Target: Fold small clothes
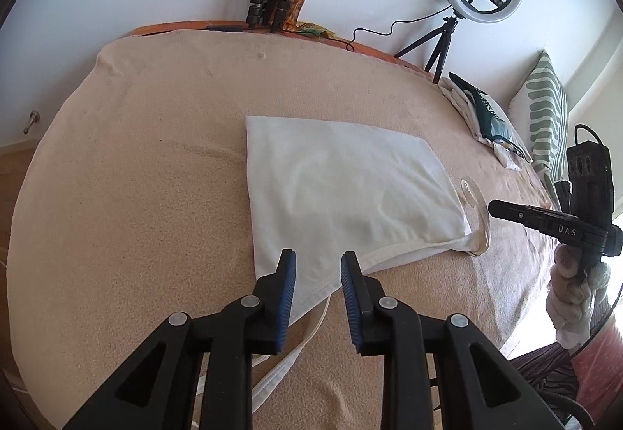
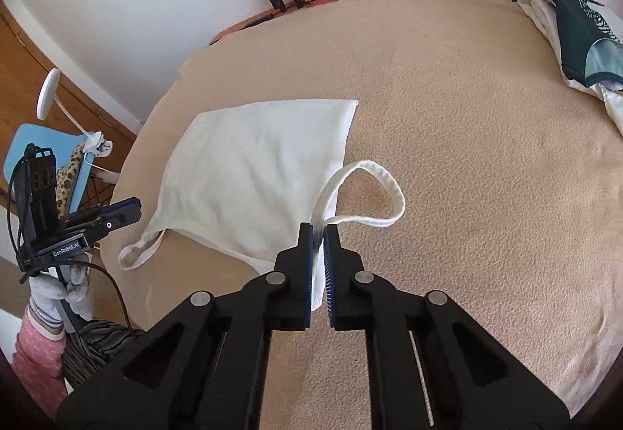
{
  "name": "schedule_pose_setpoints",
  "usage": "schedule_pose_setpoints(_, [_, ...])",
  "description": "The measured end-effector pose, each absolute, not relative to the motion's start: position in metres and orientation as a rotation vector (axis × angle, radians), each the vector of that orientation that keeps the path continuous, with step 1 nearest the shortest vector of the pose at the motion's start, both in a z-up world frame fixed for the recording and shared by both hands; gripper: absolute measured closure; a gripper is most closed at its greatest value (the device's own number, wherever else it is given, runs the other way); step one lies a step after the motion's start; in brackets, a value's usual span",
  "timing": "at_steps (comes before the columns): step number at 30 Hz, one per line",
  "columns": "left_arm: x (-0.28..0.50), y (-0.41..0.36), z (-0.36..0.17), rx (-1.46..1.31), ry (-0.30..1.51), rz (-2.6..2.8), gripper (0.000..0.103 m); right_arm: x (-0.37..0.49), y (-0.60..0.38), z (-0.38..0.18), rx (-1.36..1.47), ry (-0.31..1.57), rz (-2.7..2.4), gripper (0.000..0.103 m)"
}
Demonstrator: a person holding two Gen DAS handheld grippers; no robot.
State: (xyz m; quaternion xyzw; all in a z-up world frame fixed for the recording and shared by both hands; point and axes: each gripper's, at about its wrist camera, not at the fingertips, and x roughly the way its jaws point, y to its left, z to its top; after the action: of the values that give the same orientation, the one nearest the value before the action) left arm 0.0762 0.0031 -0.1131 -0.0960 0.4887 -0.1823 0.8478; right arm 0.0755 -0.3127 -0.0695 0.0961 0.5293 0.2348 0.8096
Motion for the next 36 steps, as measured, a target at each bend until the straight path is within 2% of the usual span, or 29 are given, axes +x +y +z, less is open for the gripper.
schedule_pose_setpoints(4, [0.077,0.005,-0.113,-0.207,1.029,-0.382,0.080,0.031,-0.310,-0.044,0.113,1.025,0.589,0.095])
schedule_pose_setpoints(8, [0.077,0.004,-0.113,-0.207,1.032,-0.382,0.080,0.007,-0.305,-0.038,0.026,1.031,0.615,0.095])
schedule_pose_setpoints(9, [0.077,0.004,-0.113,-0.211,1.031,-0.382,0.080,0.010,-0.307,-0.041,0.034,1.042,0.602,0.083])
schedule_pose_setpoints(10, [0.077,0.003,-0.112,-0.214,1.031,-0.381,0.080,0.016,-0.312,-0.045,0.066,1.061,0.576,0.059])
schedule_pose_setpoints(11, [0.077,0.002,-0.112,-0.216,1.029,-0.381,0.080,0.026,-0.318,-0.050,0.115,1.075,0.543,0.048])
schedule_pose_setpoints(12, [0.077,0.001,-0.110,-0.215,1.026,-0.382,0.080,0.036,-0.323,-0.055,0.170,1.087,0.524,0.044])
schedule_pose_setpoints(18, [0.076,-0.003,-0.104,-0.210,1.005,-0.382,0.079,0.086,-0.326,-0.085,0.358,1.179,0.479,0.045])
schedule_pose_setpoints(20, [0.078,-0.003,-0.105,-0.207,1.007,-0.375,0.079,0.094,-0.321,-0.090,0.371,1.182,0.476,0.071])
schedule_pose_setpoints(21, [0.079,-0.001,-0.105,-0.205,1.008,-0.370,0.079,0.095,-0.317,-0.091,0.373,1.184,0.492,0.096])
schedule_pose_setpoints(30, [0.077,0.018,-0.101,-0.229,0.993,-0.341,0.079,0.029,-0.305,-0.049,0.091,1.030,0.560,0.096])
schedule_pose_setpoints(32, [0.077,0.021,-0.102,-0.230,0.998,-0.336,0.079,0.011,-0.305,-0.049,0.045,1.054,0.590,0.096])
schedule_pose_setpoints(33, [0.076,0.023,-0.103,-0.232,1.000,-0.333,0.079,0.004,-0.305,-0.051,0.029,1.084,0.605,0.095])
schedule_pose_setpoints(34, [0.076,0.024,-0.103,-0.235,1.001,-0.332,0.079,-0.002,-0.307,-0.053,0.014,1.123,0.611,0.087])
schedule_pose_setpoints(36, [0.076,0.027,-0.104,-0.249,1.006,-0.329,0.077,-0.015,-0.315,-0.053,0.005,1.142,0.609,0.084])
